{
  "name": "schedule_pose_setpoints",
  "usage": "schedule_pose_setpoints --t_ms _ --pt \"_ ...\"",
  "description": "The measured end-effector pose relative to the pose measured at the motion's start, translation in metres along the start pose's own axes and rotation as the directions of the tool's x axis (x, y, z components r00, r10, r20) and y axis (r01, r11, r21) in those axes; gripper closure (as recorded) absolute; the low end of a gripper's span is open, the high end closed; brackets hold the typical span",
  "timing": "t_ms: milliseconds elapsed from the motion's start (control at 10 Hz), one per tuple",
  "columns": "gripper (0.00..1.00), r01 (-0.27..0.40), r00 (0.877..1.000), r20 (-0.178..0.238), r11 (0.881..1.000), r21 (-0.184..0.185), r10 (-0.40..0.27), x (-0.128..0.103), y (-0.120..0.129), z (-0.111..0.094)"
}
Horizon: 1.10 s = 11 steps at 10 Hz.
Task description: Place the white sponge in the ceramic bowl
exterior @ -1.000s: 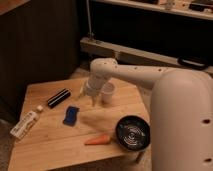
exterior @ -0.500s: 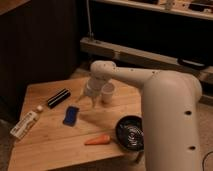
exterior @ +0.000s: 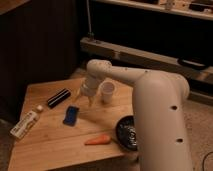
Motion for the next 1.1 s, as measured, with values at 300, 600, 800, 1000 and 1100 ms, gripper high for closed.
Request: schedule_pose_setpoints --t_ms 300,600,800,1000,1100 --pt "0.35 0.009 1.000 -0.017 1.000 -0.006 -0.009 0.001 -0.006 0.002" --pt "0.35 0.013 1.000 -0.016 1.000 -0.012 -0.013 0.004 -0.007 0.006" --pt "0.35 0.024 0.999 -0.021 1.000 -0.015 -0.024 0.008 -0.001 0.012" --pt "0.35 0.024 0.999 -0.024 1.000 -0.017 -0.024 0.010 -0.001 0.017" --pt "0.35 0.026 0.999 -0.026 0.999 -0.019 -0.026 0.012 0.000 0.019"
